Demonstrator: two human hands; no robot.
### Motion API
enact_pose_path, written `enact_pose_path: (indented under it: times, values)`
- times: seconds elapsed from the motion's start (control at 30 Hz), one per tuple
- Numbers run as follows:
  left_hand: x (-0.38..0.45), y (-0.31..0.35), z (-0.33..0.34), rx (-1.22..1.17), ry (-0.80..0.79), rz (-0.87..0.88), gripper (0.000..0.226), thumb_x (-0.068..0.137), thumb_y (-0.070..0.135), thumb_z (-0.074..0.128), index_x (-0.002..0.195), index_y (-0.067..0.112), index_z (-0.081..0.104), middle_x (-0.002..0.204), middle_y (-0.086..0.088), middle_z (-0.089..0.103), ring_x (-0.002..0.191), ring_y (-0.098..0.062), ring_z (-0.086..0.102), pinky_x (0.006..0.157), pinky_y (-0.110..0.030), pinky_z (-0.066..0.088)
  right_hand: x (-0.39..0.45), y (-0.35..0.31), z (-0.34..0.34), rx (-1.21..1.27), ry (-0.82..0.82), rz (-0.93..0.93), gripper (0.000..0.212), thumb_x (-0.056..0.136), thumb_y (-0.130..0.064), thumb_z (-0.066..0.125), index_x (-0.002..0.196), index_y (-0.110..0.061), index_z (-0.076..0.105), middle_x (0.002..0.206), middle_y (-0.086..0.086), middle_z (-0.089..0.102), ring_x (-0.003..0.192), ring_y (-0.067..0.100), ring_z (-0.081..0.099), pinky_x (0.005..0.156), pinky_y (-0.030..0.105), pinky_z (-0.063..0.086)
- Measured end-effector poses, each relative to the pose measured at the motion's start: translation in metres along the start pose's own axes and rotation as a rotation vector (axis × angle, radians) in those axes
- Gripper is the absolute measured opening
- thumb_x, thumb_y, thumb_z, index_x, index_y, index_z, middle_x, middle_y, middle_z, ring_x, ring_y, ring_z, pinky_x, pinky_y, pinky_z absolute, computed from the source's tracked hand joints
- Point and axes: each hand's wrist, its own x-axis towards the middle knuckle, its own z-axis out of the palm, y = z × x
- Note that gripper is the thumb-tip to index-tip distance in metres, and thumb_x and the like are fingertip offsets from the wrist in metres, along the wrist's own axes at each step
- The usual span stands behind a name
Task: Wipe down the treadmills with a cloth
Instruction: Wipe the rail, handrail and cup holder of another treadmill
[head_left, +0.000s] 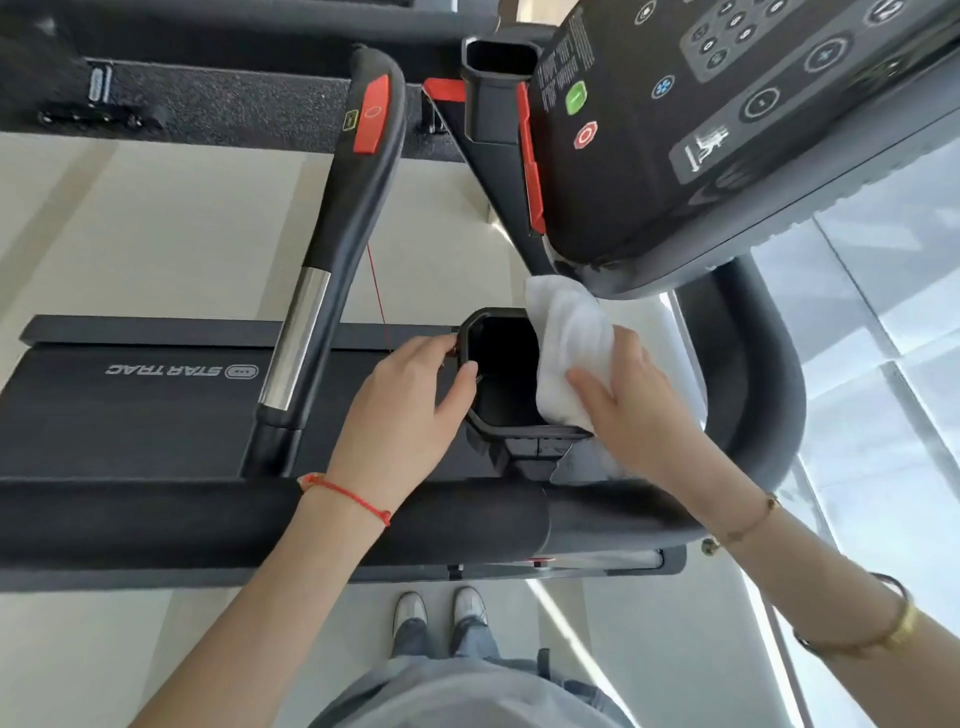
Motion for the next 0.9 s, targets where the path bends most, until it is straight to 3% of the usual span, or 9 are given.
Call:
enact_pose_path:
  times: [0.2,0.27,0.33,0.4,0.5,0.57,0.63,0.77,0.9]
  values:
    - [0.001,0.0,0.0,-0.003,-0.004,0.004,0.039,0.098,0.034,0.05,0.132,0.016,0.058,0.115,0.0,0.064,0.106,-0.017,0.06,0.094,-0.034,0.05,0.027,-0.013,-0.006,0.046,-0.034,0.02,0.05,0.098,-0.027,0.054,0.138,-0.004,0.033,0.128,0.016,0.053,0.115,0.033,0.052,0.08,0.024,0.031]
    - [0.001,-0.001,0.0,-0.005,-0.003,0.004,0.039,0.098,0.034,0.05,0.132,0.016,0.058,0.114,0.0,0.065,0.106,-0.017,0.06,0.093,-0.035,0.051,0.01,-0.005,-0.004,0.065,-0.048,0.069,0.043,0.098,-0.028,0.054,0.13,-0.005,0.037,0.113,0.011,0.056,0.099,0.028,0.054,0.072,0.02,0.031]
    - [0.001,-0.001,0.0,-0.001,-0.003,0.005,0.039,0.098,0.034,0.05,0.132,0.015,0.058,0.115,-0.001,0.065,0.106,-0.017,0.06,0.093,-0.035,0.051,-0.013,0.005,0.001,0.077,-0.036,0.118,0.02,0.097,-0.031,0.052,0.098,-0.014,0.042,0.086,-0.001,0.053,0.076,0.018,0.05,0.062,0.015,0.034]
    - [0.002,-0.001,0.0,0.003,-0.004,0.007,0.039,0.098,0.034,0.05,0.131,0.015,0.059,0.114,-0.001,0.065,0.104,-0.017,0.061,0.092,-0.034,0.051,-0.018,0.007,0.002,0.087,-0.057,0.119,0.024,0.097,-0.032,0.052,0.084,-0.018,0.036,0.078,-0.003,0.048,0.07,0.014,0.047,0.062,0.011,0.037]
    - [0.002,-0.001,0.0,0.004,-0.004,0.007,0.038,0.098,0.033,0.05,0.129,0.015,0.06,0.111,-0.001,0.066,0.102,-0.017,0.061,0.09,-0.033,0.051,0.005,-0.003,-0.004,0.05,-0.104,0.071,0.034,0.098,-0.027,0.052,0.118,-0.002,0.039,0.109,0.012,0.053,0.092,0.024,0.049,0.07,0.024,0.03]
    - [0.002,0.0,0.0,0.0,0.001,0.003,0.037,0.098,0.033,0.05,0.127,0.015,0.061,0.108,-0.001,0.066,0.099,-0.017,0.061,0.089,-0.035,0.051,0.017,-0.01,-0.007,0.027,-0.074,0.012,0.04,0.099,-0.022,0.052,0.127,0.002,0.035,0.122,0.018,0.051,0.1,0.027,0.05,0.069,0.02,0.026]
    - [0.002,0.0,0.0,-0.005,0.002,0.0,0.036,0.097,0.033,0.05,0.126,0.015,0.062,0.106,-0.001,0.066,0.097,-0.017,0.061,0.087,-0.036,0.051,0.012,-0.008,-0.005,0.038,-0.046,-0.015,0.042,0.099,-0.018,0.051,0.132,0.001,0.034,0.123,0.017,0.049,0.098,0.025,0.05,0.065,0.018,0.025]
    - [0.003,-0.001,0.0,-0.008,-0.003,-0.008,0.037,0.097,0.034,0.05,0.127,0.016,0.062,0.108,0.0,0.066,0.098,-0.016,0.061,0.087,-0.034,0.051,-0.02,0.004,0.004,0.066,0.023,-0.064,0.034,0.099,-0.024,0.049,0.125,-0.006,0.038,0.105,0.006,0.049,0.077,0.009,0.044,0.066,0.008,0.033]
    - [0.003,0.0,0.0,-0.024,-0.006,-0.016,0.039,0.095,0.035,0.049,0.127,0.016,0.061,0.109,0.001,0.065,0.099,-0.015,0.061,0.088,-0.036,0.052,-0.015,-0.001,0.002,-0.007,0.055,-0.197,0.052,0.092,-0.037,0.041,0.134,-0.008,0.034,0.121,0.002,0.04,0.1,0.016,0.039,0.076,0.016,0.024]
